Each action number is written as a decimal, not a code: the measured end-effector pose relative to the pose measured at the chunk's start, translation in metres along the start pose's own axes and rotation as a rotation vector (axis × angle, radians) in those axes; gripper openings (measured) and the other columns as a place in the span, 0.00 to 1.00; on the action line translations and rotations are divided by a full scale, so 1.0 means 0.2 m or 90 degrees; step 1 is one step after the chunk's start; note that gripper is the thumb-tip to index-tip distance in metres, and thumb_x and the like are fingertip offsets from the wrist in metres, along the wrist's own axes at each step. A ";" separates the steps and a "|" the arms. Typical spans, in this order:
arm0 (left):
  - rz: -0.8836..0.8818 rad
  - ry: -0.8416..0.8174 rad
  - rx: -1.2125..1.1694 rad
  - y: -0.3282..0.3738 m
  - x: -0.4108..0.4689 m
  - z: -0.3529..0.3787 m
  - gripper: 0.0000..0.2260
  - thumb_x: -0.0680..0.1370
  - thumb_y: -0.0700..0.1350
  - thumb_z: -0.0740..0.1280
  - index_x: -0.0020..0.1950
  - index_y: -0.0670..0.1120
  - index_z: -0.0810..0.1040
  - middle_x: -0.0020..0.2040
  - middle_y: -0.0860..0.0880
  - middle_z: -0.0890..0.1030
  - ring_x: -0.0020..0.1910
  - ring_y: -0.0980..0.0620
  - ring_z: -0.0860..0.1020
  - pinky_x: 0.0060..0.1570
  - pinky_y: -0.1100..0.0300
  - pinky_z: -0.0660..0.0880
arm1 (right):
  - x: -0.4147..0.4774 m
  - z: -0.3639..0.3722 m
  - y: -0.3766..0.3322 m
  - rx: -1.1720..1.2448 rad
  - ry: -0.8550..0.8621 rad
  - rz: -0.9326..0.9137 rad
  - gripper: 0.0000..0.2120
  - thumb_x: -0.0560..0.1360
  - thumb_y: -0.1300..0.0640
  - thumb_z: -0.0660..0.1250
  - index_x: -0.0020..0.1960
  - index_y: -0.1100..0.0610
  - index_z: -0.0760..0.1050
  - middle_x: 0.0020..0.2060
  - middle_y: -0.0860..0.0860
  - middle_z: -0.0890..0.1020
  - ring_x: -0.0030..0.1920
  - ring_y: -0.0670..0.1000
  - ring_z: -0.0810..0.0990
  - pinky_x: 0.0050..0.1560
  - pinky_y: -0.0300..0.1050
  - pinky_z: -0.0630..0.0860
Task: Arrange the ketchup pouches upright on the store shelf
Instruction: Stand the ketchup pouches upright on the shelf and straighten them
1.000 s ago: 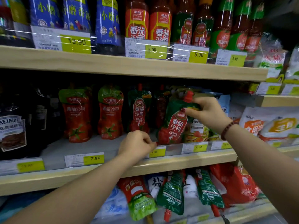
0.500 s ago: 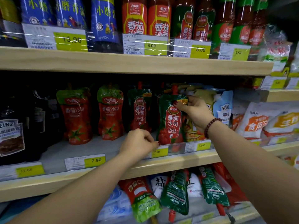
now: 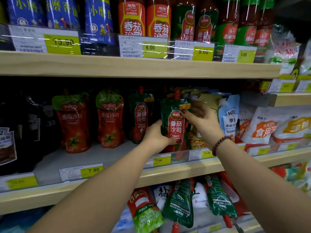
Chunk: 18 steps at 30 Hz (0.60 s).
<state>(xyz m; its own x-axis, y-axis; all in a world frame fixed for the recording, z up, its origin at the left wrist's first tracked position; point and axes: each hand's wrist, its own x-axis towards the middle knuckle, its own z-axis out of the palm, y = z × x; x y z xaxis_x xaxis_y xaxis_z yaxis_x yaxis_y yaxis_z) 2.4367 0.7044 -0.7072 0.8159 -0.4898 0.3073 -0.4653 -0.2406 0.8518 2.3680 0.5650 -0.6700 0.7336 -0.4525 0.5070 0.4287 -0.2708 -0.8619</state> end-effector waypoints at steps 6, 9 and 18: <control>0.016 0.033 0.057 -0.02 0.04 -0.01 0.31 0.63 0.47 0.78 0.62 0.49 0.70 0.55 0.52 0.79 0.51 0.56 0.74 0.49 0.61 0.68 | -0.28 -0.09 0.17 -0.288 -0.072 -0.186 0.12 0.67 0.53 0.74 0.48 0.53 0.77 0.42 0.46 0.79 0.44 0.43 0.78 0.43 0.35 0.75; 0.049 0.105 0.114 -0.03 0.01 0.00 0.44 0.62 0.49 0.78 0.70 0.52 0.55 0.61 0.48 0.77 0.58 0.50 0.76 0.53 0.57 0.72 | -0.35 -0.11 0.24 -0.361 -0.156 -0.241 0.11 0.66 0.49 0.75 0.43 0.52 0.78 0.40 0.45 0.79 0.44 0.42 0.76 0.45 0.40 0.74; 0.163 0.029 0.331 -0.01 -0.01 -0.02 0.56 0.64 0.45 0.77 0.64 0.76 0.34 0.62 0.44 0.70 0.56 0.44 0.76 0.52 0.49 0.78 | -0.36 -0.05 0.34 -0.412 -0.079 -0.298 0.09 0.67 0.46 0.71 0.40 0.46 0.71 0.38 0.39 0.74 0.43 0.39 0.72 0.42 0.42 0.69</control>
<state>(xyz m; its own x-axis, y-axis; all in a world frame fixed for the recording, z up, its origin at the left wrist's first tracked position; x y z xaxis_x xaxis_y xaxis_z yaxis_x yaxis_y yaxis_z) 2.4381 0.7090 -0.7073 0.6637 -0.5527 0.5040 -0.7478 -0.5050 0.4310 2.3394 0.5707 -0.7655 0.6230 -0.0820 0.7779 0.3445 -0.8641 -0.3670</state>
